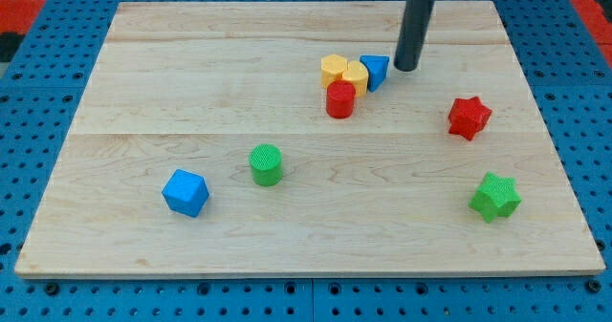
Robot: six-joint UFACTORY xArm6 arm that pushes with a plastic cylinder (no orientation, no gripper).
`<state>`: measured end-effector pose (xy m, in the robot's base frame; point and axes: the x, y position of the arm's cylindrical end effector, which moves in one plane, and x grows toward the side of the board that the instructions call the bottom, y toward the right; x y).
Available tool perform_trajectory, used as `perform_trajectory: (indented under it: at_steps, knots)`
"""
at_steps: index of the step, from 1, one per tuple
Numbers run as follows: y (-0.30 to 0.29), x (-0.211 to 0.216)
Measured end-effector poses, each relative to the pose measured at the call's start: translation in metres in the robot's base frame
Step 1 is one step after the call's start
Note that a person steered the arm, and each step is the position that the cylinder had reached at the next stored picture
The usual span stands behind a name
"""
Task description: Slide the green circle towards the center
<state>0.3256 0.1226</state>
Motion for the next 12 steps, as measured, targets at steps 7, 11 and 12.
perform_trajectory:
  at_steps: [7,11,12]
  knots:
    - [-0.017,0.178]
    - [-0.18,0.213]
    - [-0.179,0.2]
